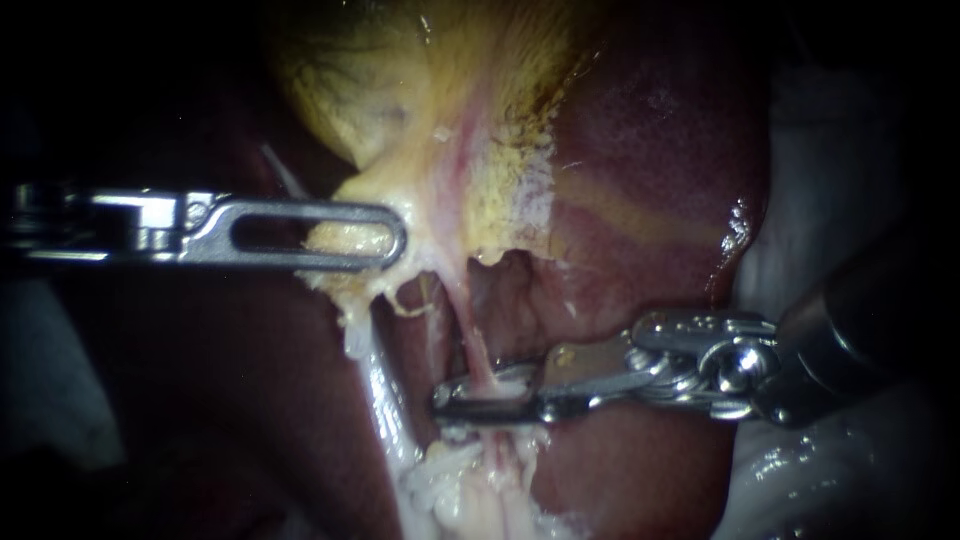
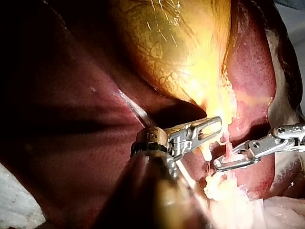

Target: Going back second clip right tube

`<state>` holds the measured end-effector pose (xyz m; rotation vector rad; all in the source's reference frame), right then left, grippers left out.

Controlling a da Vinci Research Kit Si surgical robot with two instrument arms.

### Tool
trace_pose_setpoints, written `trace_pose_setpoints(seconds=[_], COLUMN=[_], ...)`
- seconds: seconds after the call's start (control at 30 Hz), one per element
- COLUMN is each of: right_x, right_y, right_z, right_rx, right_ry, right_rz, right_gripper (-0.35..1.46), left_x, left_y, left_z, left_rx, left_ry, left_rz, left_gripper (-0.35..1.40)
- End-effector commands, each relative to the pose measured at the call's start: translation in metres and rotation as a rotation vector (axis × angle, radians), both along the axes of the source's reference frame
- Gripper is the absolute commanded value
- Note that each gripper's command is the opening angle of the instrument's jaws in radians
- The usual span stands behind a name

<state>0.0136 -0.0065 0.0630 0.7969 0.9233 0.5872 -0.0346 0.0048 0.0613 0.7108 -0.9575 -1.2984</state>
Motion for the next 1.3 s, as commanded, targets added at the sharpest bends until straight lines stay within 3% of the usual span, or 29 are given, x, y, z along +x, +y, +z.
trace_pose_setpoints(seconds=[0.03,0.33,0.37,0.4,0.5,0.53,0.67,0.97,1.2,1.3], right_x=[0.0000,0.0000,0.0000,0.0000,0.0000,0.0000,-0.0004,-0.0024,-0.0063,-0.0078], right_y=[0.0000,-0.0001,-0.0002,-0.0002,-0.0001,-0.0001,-0.0003,-0.0002,0.0016,0.0029], right_z=[0.0000,0.0000,0.0000,0.0001,0.0002,0.0002,0.0001,-0.0005,-0.0034,-0.0047], right_rx=[0.001,0.009,-0.051,-0.157,-0.242,-0.269,-0.307,-0.397,-0.545,-0.593], right_ry=[0.001,0.005,0.040,0.083,0.120,0.111,0.121,0.160,0.233,0.242], right_rz=[-0.001,-0.004,-0.024,-0.027,0.001,0.012,-0.002,-0.049,-0.126,-0.137], right_gripper=[-0.35,-0.35,-0.23,0.01,0.48,0.49,0.49,0.50,0.50,0.50], left_x=[0.0000,0.0000,0.0000,0.0000,0.0001,0.0002,0.0003,0.0003,0.0004,0.0005], left_y=[0.0000,0.0000,0.0000,0.0000,0.0000,0.0000,0.0000,0.0000,0.0000,0.0000], left_z=[0.0000,0.0001,0.0001,0.0001,0.0001,0.0001,0.0001,0.0002,0.0004,0.0006], left_rx=[0.000,0.000,0.000,0.000,0.000,0.000,0.000,-0.001,-0.001,-0.002], left_ry=[0.000,0.000,0.000,0.000,-0.001,-0.001,-0.001,-0.001,-0.001,-0.001], left_rz=[0.000,0.000,0.000,0.000,0.001,0.001,0.001,0.002,0.002,0.003], left_gripper=[-0.35,-0.35,-0.35,-0.35,-0.35,-0.35,-0.35,-0.35,-0.35,-0.35])
